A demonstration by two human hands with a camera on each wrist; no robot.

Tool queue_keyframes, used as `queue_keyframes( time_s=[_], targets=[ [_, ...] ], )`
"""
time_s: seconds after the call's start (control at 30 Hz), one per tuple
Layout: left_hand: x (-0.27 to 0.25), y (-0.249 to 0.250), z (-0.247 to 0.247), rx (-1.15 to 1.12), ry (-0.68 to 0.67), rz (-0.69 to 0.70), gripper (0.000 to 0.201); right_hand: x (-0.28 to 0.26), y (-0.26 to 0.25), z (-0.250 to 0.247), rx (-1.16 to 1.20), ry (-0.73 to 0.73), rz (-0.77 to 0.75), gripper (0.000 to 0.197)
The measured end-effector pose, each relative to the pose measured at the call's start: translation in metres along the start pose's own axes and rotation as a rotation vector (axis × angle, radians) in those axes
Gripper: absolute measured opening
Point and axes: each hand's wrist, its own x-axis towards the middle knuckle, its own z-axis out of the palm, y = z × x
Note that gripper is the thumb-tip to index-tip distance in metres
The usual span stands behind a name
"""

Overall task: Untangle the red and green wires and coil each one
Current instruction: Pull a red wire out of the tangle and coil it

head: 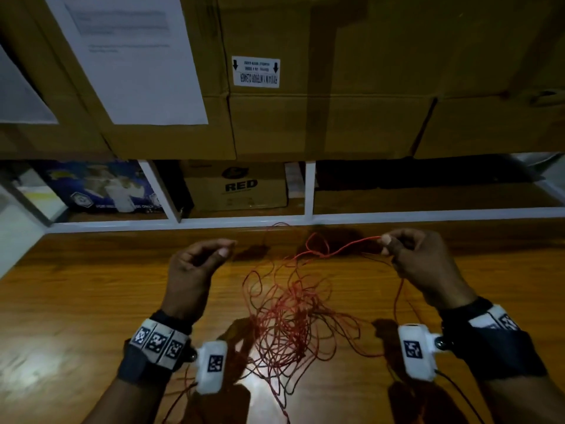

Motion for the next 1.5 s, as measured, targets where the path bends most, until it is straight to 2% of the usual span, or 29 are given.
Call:
queue_keyframes(
  time_s=[0.13,0.33,0.4,0.47,0.53,0.6,0.63,0.8,0.93,1.0,1.13,1.27,1.37,1.43,1.5],
  targets=[
    [0.003,0.008,0.013,0.094,-0.034,-0.108,0.014,-0.004,-0.004,0.004,0.000,-0.070,-0.055,0.013],
    [0.039,0.030,0.065,0.278,-0.159,-0.443,0.056,-0.007,-0.009,0.013,0.065,-0.168,-0.112,0.011],
    [0.053,0.033,0.080,0.341,-0.239,-0.543,0.063,-0.009,-0.012,0.014,0.089,-0.186,-0.125,0.011],
    [0.058,0.034,0.092,0.394,-0.353,-0.620,0.057,-0.010,-0.013,0.013,0.100,-0.199,-0.139,0.011],
    [0.056,0.033,0.100,0.402,-0.433,-0.644,0.041,-0.011,-0.011,0.011,0.096,-0.210,-0.136,0.011],
    [0.054,0.025,0.102,0.292,-0.443,-0.634,0.019,-0.012,-0.007,0.008,0.099,-0.213,-0.127,0.011],
    [0.053,0.021,0.099,0.231,-0.432,-0.616,0.017,-0.012,-0.005,0.006,0.107,-0.209,-0.120,0.011],
    [0.051,0.015,0.072,0.028,-0.454,-0.452,0.030,-0.002,0.008,-0.011,0.207,-0.102,0.035,0.013],
    [0.050,0.021,0.043,0.100,-0.531,-0.302,0.029,0.009,0.017,-0.025,0.293,-0.016,0.099,0.016],
    [0.051,0.022,0.032,0.139,-0.510,-0.255,0.027,0.012,0.018,-0.026,0.299,-0.011,0.089,0.017],
    [0.056,0.021,0.017,0.171,-0.409,-0.301,0.025,0.014,0.019,-0.022,0.293,-0.007,0.057,0.017],
    [0.060,0.019,0.014,0.202,-0.223,-0.342,0.023,0.010,0.009,-0.018,0.292,-0.062,0.027,0.017],
    [0.056,0.028,0.025,0.125,-0.216,-0.402,0.026,0.004,-0.002,-0.018,0.297,-0.101,0.005,0.016],
    [0.051,0.032,0.034,0.333,-0.244,-0.316,0.043,-0.001,-0.009,-0.019,0.304,-0.132,-0.011,0.016],
    [0.044,0.039,0.041,0.658,-0.245,-0.089,0.057,-0.006,-0.015,-0.019,0.289,-0.152,-0.047,0.016]
  ],
)
